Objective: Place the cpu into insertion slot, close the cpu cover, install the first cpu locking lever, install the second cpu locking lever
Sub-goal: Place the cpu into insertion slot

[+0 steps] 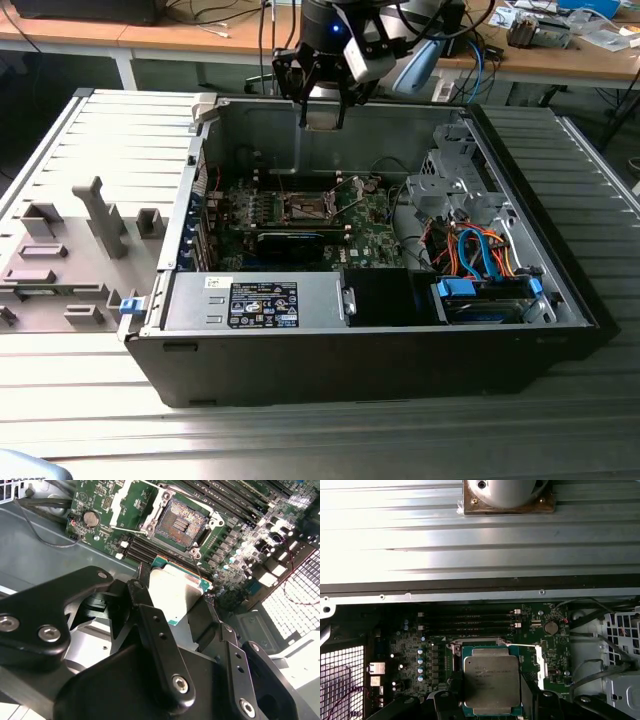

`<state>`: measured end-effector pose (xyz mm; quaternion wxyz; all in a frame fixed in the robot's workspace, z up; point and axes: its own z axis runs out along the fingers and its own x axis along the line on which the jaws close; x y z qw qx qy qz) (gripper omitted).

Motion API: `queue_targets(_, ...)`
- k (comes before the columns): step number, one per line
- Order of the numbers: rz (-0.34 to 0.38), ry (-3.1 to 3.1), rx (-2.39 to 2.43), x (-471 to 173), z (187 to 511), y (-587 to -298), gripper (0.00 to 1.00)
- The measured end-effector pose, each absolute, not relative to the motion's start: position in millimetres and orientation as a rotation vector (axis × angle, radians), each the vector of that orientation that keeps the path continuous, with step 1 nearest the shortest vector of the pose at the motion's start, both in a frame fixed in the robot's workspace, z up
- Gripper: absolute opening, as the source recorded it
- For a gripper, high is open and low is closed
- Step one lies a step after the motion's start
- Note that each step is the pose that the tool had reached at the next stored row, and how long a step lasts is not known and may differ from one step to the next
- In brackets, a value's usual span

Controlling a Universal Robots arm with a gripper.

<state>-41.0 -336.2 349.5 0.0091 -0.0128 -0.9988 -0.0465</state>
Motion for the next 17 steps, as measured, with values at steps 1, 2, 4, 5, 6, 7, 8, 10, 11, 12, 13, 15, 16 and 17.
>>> queue_targets(1,-0.145,-3.120,-0.040,-41.0,349.2,-336.2,0.55)
queue_targets(2,-0.145,-3.120,-0.040,-41.0,349.1,-336.2,0.55)
queue_targets(4,-0.145,-3.120,-0.040,-41.0,347.2,-336.2,0.55)
queue_targets(5,-0.145,-3.120,-0.040,-41.1,347.1,-336.2,0.55)
queue_targets(6,-0.145,-3.120,-0.040,-41.1,346.9,-336.2,0.55)
queue_targets(7,-0.145,-3.120,-0.040,-41.0,346.7,-336.2,0.55)
queue_targets(8,-0.145,-3.120,-0.040,-41.0,346.6,-336.2,0.55)
queue_targets(10,-0.145,-3.120,-0.040,-41.0,346.3,-336.2,0.55)
queue_targets(11,-0.145,-3.120,-0.040,-41.0,346.1,-336.2,0.55)
queue_targets(12,-0.145,-3.120,-0.040,-41.0,345.9,-336.2,0.55)
queue_targets(13,-0.145,-3.120,-0.040,-41.0,345.7,-336.2,0.55)
queue_targets(15,-0.145,-3.120,-0.040,-41.0,345.2,-336.2,0.55)
queue_targets(16,-0.145,-3.120,-0.040,-41.0,345.0,-336.2,0.55)
queue_targets(17,-0.145,-3.120,-0.040,-41.0,344.8,-336.2,0.55)
